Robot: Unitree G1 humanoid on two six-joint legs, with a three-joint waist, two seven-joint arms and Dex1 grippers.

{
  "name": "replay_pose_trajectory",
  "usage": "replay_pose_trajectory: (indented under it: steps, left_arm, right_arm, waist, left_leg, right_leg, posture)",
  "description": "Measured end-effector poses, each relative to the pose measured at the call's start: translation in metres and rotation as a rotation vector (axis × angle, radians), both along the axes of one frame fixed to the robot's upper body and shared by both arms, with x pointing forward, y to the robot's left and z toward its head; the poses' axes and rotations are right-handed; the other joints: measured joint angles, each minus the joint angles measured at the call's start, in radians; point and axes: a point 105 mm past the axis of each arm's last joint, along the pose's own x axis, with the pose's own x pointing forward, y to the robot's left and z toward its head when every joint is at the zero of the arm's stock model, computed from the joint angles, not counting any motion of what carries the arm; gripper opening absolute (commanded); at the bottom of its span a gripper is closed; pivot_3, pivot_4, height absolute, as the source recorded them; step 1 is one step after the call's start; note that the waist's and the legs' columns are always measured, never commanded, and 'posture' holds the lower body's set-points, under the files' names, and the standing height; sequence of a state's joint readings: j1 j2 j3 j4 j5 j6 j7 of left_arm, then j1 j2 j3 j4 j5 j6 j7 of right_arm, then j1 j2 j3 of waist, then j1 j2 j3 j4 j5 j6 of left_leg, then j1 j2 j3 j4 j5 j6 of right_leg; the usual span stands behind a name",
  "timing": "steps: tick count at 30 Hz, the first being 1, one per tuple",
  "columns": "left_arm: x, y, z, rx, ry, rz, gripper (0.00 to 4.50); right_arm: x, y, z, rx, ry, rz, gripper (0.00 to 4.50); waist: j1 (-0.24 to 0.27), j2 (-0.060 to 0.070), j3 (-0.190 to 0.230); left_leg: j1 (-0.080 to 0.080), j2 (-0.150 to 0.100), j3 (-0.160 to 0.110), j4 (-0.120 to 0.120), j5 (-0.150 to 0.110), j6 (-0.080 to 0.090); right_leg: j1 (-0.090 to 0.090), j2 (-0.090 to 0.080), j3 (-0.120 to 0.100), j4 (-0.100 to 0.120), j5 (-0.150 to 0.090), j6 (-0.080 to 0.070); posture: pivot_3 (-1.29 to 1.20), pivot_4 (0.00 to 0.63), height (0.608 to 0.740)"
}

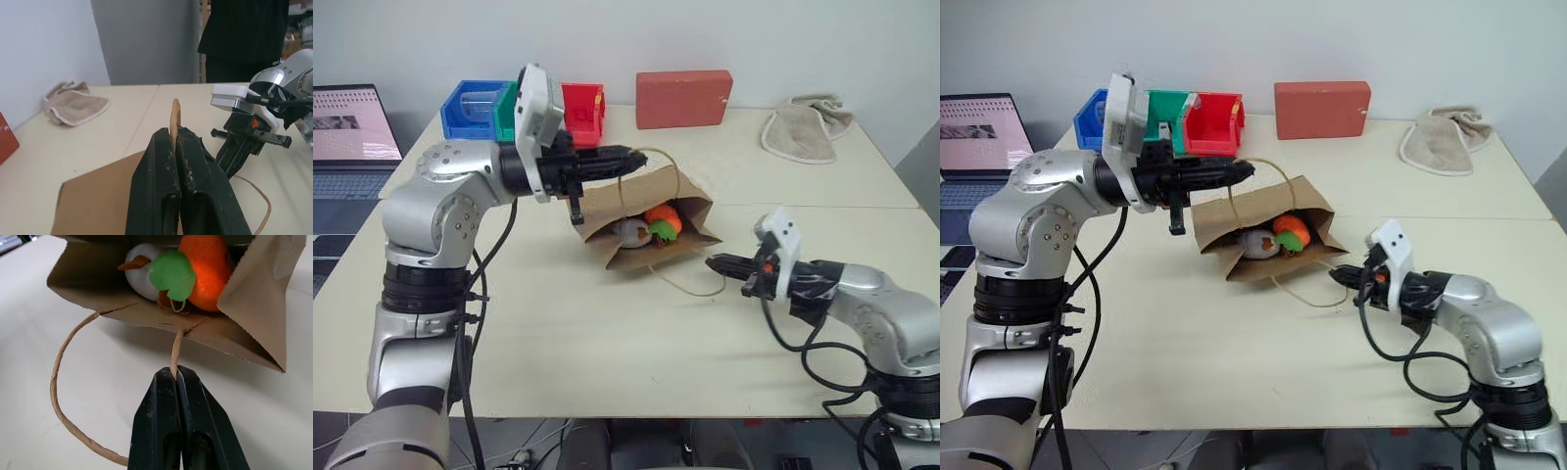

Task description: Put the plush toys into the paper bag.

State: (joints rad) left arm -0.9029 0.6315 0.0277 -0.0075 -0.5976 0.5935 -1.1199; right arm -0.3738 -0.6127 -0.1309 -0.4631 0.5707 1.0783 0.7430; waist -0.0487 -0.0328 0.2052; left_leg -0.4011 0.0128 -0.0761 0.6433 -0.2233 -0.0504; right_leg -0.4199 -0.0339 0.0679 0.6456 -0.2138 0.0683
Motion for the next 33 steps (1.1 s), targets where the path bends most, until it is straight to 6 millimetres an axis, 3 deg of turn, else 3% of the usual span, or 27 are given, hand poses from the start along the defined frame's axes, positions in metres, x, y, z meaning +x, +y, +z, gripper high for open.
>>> replay_pose_trajectory:
  steps: [5,10,18,21,26,31,32,33]
  left_arm:
    - [0.007,-0.004,0.003,-0.046,0.006,-0.002,0.0]
    - [0.019,-0.009,0.011,-0.093,-0.008,0.017,0.0]
    - [0.048,-0.016,0.004,-0.123,0.026,0.077,0.0]
    - [0.049,-0.018,-0.002,-0.108,0.057,0.059,0.62]
    - [0.042,-0.017,-0.002,-0.092,0.075,0.004,2.14]
    - [0.04,-0.004,0.0,-0.045,0.045,0.028,3.73]
    - [0.039,0.002,0.0,-0.023,0.033,0.042,4.06]
    - [0.039,0.006,-0.001,-0.011,0.024,0.052,4.35]
  right_arm:
    - [-0.008,-0.021,0.03,0.013,-0.007,-0.002,0.05]
    - [-0.009,-0.035,0.078,0.028,-0.075,-0.001,0.05]
    - [0.015,-0.033,0.074,0.068,0.004,-0.041,0.05]
    - [0.02,-0.03,0.067,0.071,0.025,-0.058,0.62]
    - [0.024,-0.034,0.07,0.077,0.012,-0.085,2.37]
    - [0.027,-0.04,0.087,0.079,-0.043,-0.098,4.23]
    - [0.028,-0.042,0.093,0.08,-0.064,-0.104,4.5]
    - [0.029,-0.043,0.096,0.081,-0.077,-0.11,4.5]
  waist:
    - [0.004,0.0,0.0]
    - [0.004,0.0,0.0]
    - [0.004,0.0,0.0]
    - [0.004,0.0,0.0]
    - [0.004,0.001,0.0]
    - [0.001,0.001,0.0]
    - [-0.002,0.001,0.0]
    - [-0.002,0.001,0.0]
  left_leg:
    - [0.0,0.0,0.0,0.0,0.0,0.0]
    - [0.0,0.0,0.001,-0.001,0.0,0.0]
    - [-0.001,0.0,0.001,-0.001,0.0,0.0]
    - [-0.001,0.0,0.001,-0.001,0.0,0.0]
    - [-0.002,0.0,0.001,-0.001,0.0,0.0]
    - [-0.001,0.0,0.001,-0.001,0.0,0.0]
    - [-0.001,0.0,0.001,-0.001,0.0,0.0]
    - [-0.001,0.0,0.001,-0.002,0.0,0.0]
  right_leg:
    - [0.0,0.0,0.0,0.0,0.0,0.0]
    - [0.0,0.0,0.0,0.0,0.0,0.0]
    - [-0.001,0.0,0.001,-0.001,0.0,0.0]
    - [-0.002,0.0,0.001,-0.001,0.0,0.0]
    - [-0.002,0.0,0.001,-0.001,0.0,0.0]
    - [-0.002,0.0,0.001,-0.001,0.0,0.0]
    - [-0.002,0.0,0.001,-0.001,0.0,0.0]
    - [-0.002,0.0,0.001,-0.001,0.0,0.0]
  posture:
    - [0.0,0.15,0.74]
    - [0.0,0.15,0.74]
    - [0.0,0.15,0.74]
    - [0.0,0.15,0.74]
    - [0.0,0.15,0.74]
    - [0.0,0.15,0.74]
    - [0.0,0.15,0.74]
    - [0.0,0.15,0.74]
